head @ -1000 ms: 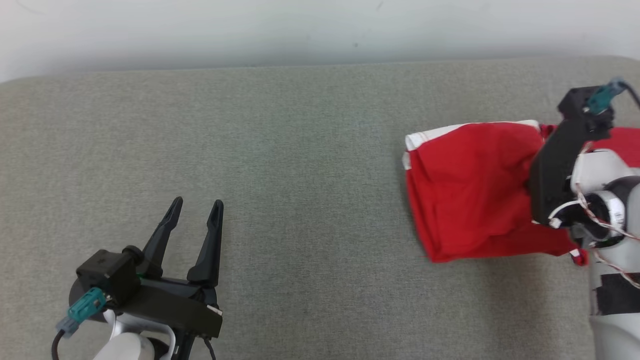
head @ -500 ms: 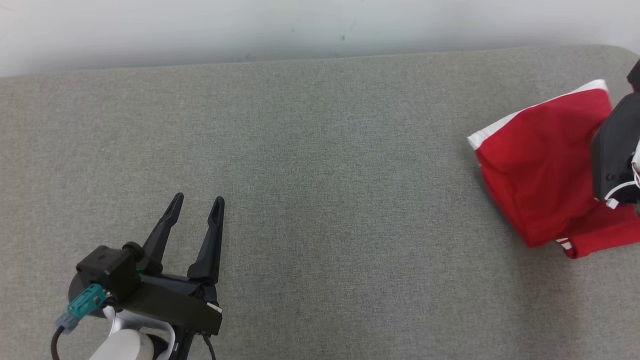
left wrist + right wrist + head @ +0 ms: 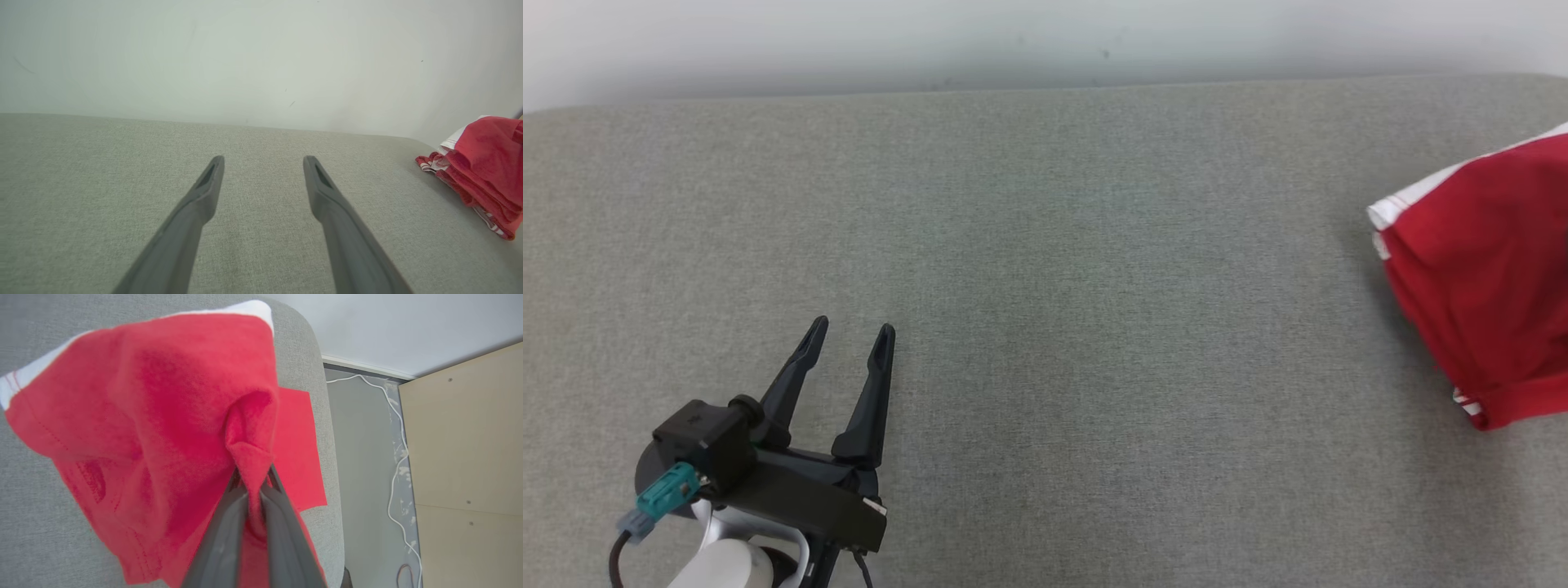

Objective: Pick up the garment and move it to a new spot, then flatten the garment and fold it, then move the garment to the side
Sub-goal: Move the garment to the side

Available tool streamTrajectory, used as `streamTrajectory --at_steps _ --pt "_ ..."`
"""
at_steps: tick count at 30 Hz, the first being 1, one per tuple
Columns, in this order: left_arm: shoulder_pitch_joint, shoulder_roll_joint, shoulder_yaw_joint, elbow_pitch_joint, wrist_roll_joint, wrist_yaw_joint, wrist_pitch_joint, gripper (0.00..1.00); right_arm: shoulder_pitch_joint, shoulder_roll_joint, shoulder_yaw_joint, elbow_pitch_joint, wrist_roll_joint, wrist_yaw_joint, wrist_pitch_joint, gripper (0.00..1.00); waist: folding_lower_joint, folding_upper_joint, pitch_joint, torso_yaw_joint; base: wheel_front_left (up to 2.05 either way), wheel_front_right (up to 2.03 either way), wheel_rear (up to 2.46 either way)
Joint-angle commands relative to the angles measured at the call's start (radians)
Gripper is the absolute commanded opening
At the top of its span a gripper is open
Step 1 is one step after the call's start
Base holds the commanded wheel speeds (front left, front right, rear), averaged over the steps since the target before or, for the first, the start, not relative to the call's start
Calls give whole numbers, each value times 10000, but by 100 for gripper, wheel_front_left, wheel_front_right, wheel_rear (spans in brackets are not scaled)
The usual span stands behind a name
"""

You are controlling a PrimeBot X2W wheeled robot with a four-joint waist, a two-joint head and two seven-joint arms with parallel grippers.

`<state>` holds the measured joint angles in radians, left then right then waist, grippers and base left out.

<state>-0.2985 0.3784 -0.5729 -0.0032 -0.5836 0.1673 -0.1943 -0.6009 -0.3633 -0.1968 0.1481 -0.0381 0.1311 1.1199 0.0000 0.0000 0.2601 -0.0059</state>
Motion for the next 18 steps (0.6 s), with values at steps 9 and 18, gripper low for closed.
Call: streamTrajectory --at_steps 9,18 --pt "-126 254 -39 -204 144 79 149 100 519 -680 -630 895 -907 -10 -1664 0 0 0 192 298 0 0 0" --pt "-225 491 -65 -487 257 178 336 100 382 -375 -1712 1487 -2142 -10 -3152 100 0 0 460 398 0 0 0"
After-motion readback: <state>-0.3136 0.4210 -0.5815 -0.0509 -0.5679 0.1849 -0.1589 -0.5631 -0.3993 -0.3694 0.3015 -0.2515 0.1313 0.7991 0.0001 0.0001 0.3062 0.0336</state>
